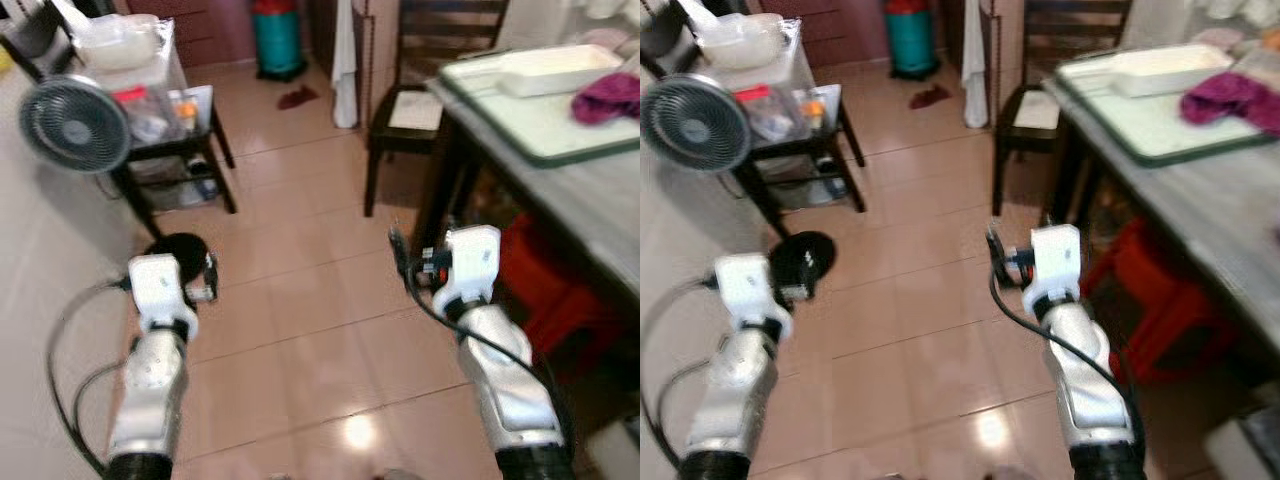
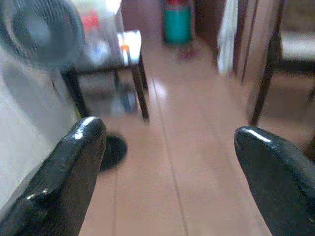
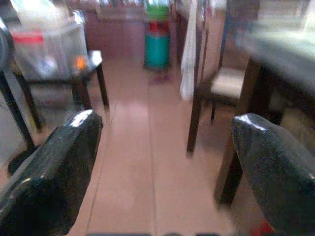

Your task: Setting the table

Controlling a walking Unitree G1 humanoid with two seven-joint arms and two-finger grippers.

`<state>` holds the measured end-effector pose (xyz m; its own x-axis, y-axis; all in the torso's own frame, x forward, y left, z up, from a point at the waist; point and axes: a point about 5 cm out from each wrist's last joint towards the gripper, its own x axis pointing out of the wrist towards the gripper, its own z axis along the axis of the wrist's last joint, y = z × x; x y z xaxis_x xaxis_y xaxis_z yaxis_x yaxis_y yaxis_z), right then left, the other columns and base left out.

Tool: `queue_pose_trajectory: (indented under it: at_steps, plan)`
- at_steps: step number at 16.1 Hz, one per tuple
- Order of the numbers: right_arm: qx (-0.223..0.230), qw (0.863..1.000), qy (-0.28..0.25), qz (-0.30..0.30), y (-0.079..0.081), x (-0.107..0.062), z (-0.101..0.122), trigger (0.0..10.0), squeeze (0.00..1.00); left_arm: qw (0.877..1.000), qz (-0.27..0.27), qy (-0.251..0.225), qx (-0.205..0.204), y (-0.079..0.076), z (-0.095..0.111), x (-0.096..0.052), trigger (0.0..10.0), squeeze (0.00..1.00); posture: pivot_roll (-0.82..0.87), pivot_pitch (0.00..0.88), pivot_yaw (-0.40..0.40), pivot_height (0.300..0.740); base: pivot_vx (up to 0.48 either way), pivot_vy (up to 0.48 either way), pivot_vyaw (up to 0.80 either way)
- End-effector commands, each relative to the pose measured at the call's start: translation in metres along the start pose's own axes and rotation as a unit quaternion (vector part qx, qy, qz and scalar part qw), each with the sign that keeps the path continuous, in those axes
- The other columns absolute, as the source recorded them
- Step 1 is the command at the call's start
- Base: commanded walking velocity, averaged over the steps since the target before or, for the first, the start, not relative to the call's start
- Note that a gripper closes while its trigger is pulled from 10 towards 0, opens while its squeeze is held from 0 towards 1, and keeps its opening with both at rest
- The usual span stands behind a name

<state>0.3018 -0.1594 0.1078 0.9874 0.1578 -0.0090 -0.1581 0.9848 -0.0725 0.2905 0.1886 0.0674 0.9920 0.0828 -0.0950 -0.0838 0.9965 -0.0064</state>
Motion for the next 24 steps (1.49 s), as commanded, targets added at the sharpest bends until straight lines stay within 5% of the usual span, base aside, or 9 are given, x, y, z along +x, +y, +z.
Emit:
queue_pose_trajectory:
  at_steps: [1, 4, 5, 8, 12, 19, 24]
  plan:
    - [0.01, 1.0, 0.021, -0.015, -0.003, -0.003, -0.015, 10.0, 0.0, 1.0, -0.003, 0.025, 0.007, 0.005, -0.016, -0.004, 10.0, 0.0, -0.14, 0.122, 0.076, 0.74, 0.0, 0.0, 0.0]
    - [0.032, 0.993, 0.107, -0.023, -0.002, -0.01, -0.061, 10.0, 0.0, 0.992, -0.001, 0.124, -0.008, 0.013, -0.062, -0.016, 10.0, 0.0, -0.15, 0.115, 0.076, 0.74, 0.0, 0.0, 0.0]
    - [0.034, 0.989, 0.144, -0.028, 0.0, -0.015, -0.08, 10.0, 0.0, 0.987, -0.008, 0.158, 0.028, 0.014, -0.079, -0.022, 10.0, 0.0, -0.15, 0.109, 0.077, 0.74, 0.0, 0.0, 0.0]
    - [0.026, 0.972, 0.233, -0.014, 0.01, -0.03, -0.119, 10.0, 0.0, 0.962, -0.029, 0.264, 0.063, 0.018, -0.116, -0.046, 10.0, 0.0, -0.16, 0.091, 0.075, 0.74, 0.0, 0.0, 0.0]
    - [0.003, 0.948, 0.319, 0.018, 0.025, -0.054, -0.15, 10.0, 0.0, 0.927, -0.074, 0.353, 0.103, 0.016, -0.142, -0.07, 10.0, 0.0, -0.16, 0.065, 0.072, 0.74, 0.0, 0.0, 0.6]
    - [-0.013, 0.933, 0.356, 0.046, 0.031, -0.072, -0.165, 10.0, 0.0, 0.903, -0.054, 0.406, 0.129, 0.035, -0.154, -0.088, 10.0, 0.0, -0.15, 0.056, 0.061, 0.74, 0.0, 0.0, 0.8]
    - [-0.03, 0.929, 0.363, 0.067, 0.033, -0.077, -0.169, 10.0, 0.0, 0.897, -0.048, 0.423, 0.116, 0.03, -0.162, -0.1, 10.0, 0.0, -0.14, 0.055, 0.049, 0.74, 0.0, 0.049, 0.16]
